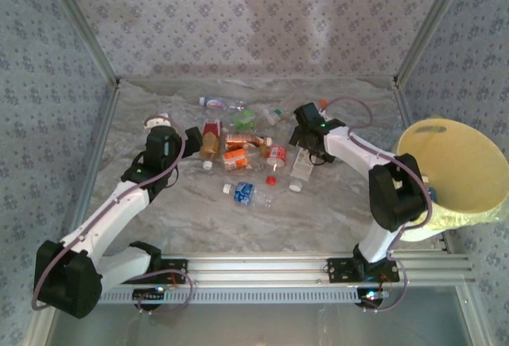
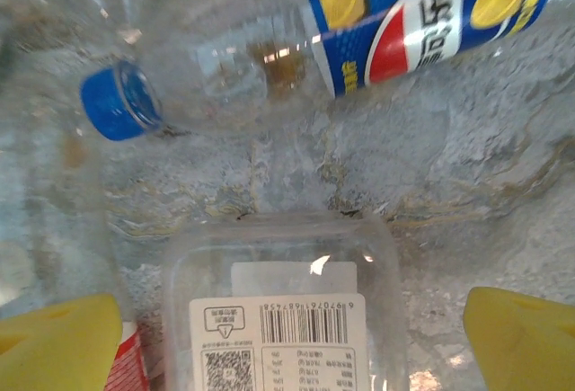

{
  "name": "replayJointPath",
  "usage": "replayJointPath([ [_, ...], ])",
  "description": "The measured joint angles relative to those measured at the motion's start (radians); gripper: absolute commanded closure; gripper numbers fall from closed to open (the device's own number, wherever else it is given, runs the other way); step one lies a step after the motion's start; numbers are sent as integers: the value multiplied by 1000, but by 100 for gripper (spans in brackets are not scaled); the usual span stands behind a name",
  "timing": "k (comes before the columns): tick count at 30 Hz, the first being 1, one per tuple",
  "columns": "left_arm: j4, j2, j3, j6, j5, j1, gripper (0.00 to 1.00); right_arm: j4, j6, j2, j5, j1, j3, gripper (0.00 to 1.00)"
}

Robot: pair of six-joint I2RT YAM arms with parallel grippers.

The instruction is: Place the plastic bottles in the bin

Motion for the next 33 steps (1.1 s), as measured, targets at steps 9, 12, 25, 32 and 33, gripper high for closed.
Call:
replayJointPath([
  [9,-19,-4,-15,0,-1,19,2,21,19,93,-50,7,0,0],
  [12,-19,-4,-15,-1,0,19,2,41,14,109,-77,7,0,0],
  [25,-23,-7,-19,-1,0,19,2,97,-6,95,-89,9,-50,24],
  [32,-23,-7,-19,-4,7,19,2,109,-80,-56,-62,8,-109,31],
  [33,-22,-7,-19,-5,13,19,2,114,-100,-94,-58,8,-109,32],
])
